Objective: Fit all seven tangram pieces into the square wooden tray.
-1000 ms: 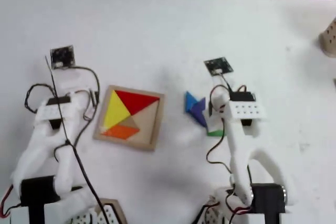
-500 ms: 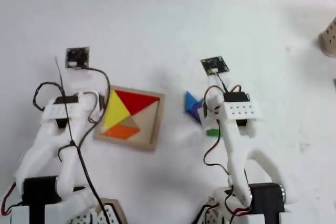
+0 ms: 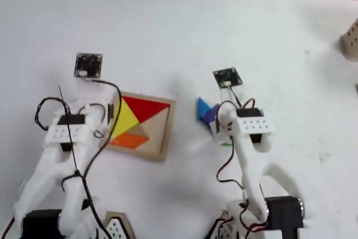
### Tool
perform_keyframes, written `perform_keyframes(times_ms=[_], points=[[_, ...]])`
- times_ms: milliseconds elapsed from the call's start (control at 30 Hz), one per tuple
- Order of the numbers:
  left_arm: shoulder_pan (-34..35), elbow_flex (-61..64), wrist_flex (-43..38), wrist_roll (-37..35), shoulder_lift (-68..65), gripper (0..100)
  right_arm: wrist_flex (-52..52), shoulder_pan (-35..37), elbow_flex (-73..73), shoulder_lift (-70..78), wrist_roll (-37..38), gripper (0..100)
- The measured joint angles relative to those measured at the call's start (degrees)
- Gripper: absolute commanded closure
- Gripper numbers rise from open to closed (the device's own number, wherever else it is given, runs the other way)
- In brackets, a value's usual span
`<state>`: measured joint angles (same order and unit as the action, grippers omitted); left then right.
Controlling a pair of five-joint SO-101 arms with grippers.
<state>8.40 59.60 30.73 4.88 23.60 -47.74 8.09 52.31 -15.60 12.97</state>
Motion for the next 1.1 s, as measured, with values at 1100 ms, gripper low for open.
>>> perform_keyframes(times_ms=[1100], points=[[0.0,0.0,0.35,-3.87,0.0,79,-0.44,0.26,0.88,-0.44,-0.09,69.7]])
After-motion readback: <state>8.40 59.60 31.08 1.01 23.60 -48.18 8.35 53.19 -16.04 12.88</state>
